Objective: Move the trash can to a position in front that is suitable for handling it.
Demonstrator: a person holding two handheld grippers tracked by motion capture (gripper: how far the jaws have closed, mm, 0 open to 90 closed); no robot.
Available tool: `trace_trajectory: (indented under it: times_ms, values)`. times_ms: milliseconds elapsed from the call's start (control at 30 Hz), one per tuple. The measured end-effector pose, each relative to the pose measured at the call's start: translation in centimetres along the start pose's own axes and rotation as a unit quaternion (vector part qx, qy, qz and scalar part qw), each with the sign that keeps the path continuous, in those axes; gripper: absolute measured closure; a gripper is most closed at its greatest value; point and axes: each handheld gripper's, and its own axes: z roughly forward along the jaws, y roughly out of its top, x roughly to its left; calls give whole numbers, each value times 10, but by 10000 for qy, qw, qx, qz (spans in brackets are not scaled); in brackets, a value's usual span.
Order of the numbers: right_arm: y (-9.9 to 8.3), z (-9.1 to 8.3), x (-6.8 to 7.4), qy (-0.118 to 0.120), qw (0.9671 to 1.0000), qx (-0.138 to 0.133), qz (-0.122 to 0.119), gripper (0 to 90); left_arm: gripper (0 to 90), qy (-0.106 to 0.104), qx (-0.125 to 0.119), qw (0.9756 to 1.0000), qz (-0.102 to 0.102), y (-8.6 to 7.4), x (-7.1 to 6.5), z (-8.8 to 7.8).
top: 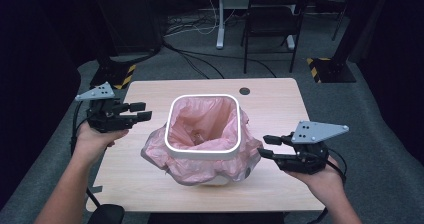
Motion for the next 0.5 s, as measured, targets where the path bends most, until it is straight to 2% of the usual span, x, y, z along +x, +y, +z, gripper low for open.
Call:
trace_trajectory:
  times_ms: [133,333,500]
  values:
    - [6,2,2,110,9999,-62,-65,583,541,-64,-55,9999,57,9,-1,3]
    - [9,5,4,205,9997,-126,-57,598,564,-145,54,9998,158,16,-3,12]
    - [16,3,8,327,9992,-199,-147,600,548,-118,47,9998,170,20,-3,15]
